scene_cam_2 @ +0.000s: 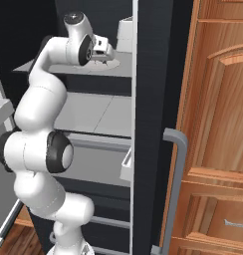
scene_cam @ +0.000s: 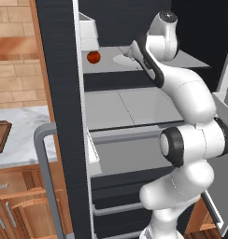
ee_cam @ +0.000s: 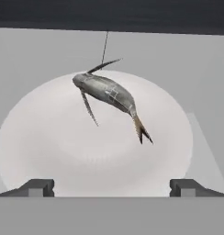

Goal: Retrieve the fish from the fridge and place it on the cutting board.

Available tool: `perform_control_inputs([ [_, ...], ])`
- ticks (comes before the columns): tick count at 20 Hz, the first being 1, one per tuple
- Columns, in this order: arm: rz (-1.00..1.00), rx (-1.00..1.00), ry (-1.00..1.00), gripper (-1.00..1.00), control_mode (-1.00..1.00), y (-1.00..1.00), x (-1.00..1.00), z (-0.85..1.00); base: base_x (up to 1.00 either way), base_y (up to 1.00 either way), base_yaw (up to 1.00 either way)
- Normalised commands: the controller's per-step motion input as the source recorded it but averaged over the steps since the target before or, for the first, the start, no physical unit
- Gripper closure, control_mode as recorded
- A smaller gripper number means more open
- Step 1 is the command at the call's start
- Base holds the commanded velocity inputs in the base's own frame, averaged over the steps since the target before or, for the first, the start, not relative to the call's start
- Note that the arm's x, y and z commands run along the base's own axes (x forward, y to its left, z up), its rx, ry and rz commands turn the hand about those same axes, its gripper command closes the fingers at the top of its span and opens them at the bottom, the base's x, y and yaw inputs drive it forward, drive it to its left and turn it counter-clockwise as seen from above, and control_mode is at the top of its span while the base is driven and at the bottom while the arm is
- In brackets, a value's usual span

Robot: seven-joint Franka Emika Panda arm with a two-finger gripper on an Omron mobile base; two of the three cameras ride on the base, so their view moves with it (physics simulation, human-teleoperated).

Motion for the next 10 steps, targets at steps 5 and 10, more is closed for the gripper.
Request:
perform_control_inputs([
  [5,0.0,0.0,0.14,-1.0,-1.0,0.0,0.66,0.0,0.0,0.0,0.0],
  [10,0.0,0.0,0.08,-1.0,-1.0,0.0,0.48,0.0,0.0,0.0,0.0],
])
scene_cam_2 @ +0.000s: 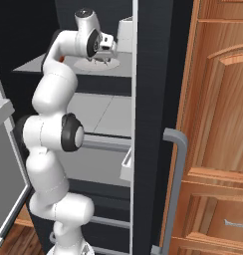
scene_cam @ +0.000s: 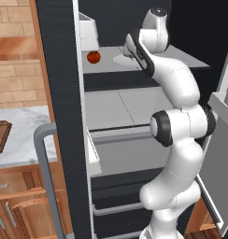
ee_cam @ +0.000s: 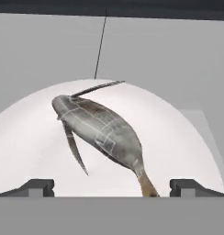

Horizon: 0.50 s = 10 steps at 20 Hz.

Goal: Retrieve the fish from the fridge and place it on the cutting board.

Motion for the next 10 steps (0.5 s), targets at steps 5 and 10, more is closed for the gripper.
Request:
perform_control_inputs([
  [5,0.0,0.0,0.0,-1.0,-1.0,0.0,0.41,0.0,0.0,0.0,0.0],
  [10,0.0,0.0,0.0,-1.0,-1.0,0.0,0.33,-0.12,0.0,0.0,0.0],
])
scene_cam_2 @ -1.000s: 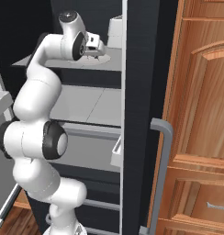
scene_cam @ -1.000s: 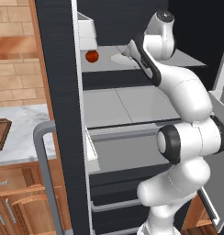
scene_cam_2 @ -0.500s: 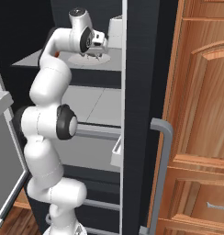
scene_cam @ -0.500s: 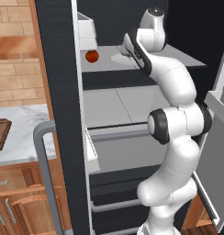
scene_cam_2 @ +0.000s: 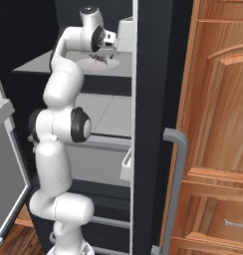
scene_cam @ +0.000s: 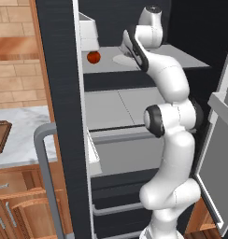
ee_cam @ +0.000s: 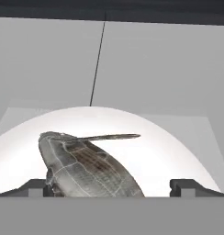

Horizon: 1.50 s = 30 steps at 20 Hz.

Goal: Retrieve the fish from the fridge and place it on the cutting board.

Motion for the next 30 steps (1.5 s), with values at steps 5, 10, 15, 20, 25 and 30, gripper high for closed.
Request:
perform_control_inputs([
  [5,0.0,0.0,0.01,-1.0,-1.0,0.02,0.08,-0.24,0.0,0.0,0.0],
  [10,0.0,0.0,0.03,-1.0,-1.0,0.06,-0.01,-0.22,0.0,0.0,0.0],
  [15,0.0,0.0,0.0,1.0,-1.0,0.17,0.0,-0.04,0.0,0.0,0.0],
  [20,0.0,0.0,-0.02,1.0,-1.0,0.04,-0.01,0.0,0.0,0.0,0.0],
  [25,0.0,0.0,-0.29,1.0,-1.0,-0.01,-0.12,0.0,0.0,0.0,0.0],
  [30,0.0,0.0,-0.22,1.0,-1.0,0.0,-0.06,-0.02,0.0,0.0,0.0],
])
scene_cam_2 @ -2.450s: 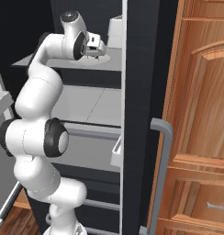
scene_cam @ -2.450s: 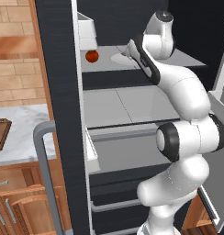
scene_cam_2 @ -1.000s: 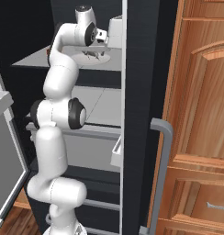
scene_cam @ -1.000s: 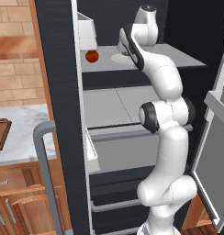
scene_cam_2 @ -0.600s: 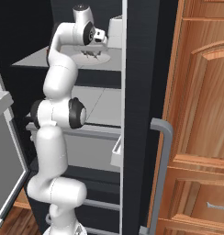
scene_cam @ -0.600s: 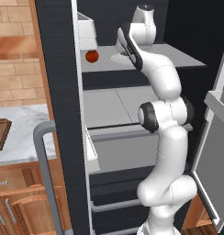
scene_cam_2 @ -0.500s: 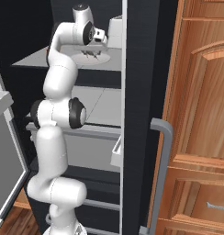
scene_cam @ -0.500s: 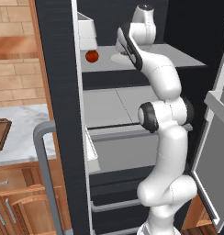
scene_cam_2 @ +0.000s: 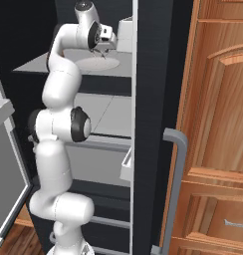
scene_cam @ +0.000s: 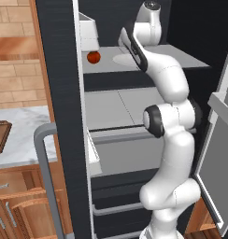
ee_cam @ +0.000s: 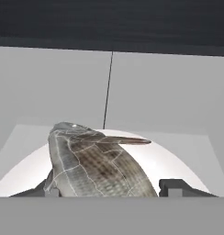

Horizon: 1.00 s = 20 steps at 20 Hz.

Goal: Retrieve the fish from the fridge and place it on the cutting board.

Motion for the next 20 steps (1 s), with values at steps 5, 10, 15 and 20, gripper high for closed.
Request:
perform_control_inputs([
  [5,0.0,0.0,-0.05,1.0,-1.0,0.0,-0.36,0.02,0.0,0.0,0.0],
  [10,0.0,0.0,-0.03,1.0,-1.0,-0.03,-0.7,0.19,0.0,0.0,0.0],
  [15,0.0,0.0,-0.02,1.0,-1.0,-0.1,-0.76,0.26,0.0,0.0,0.0],
  [20,0.0,0.0,-0.02,1.0,-1.0,-0.01,-0.98,0.0,0.0,0.0,0.0],
])
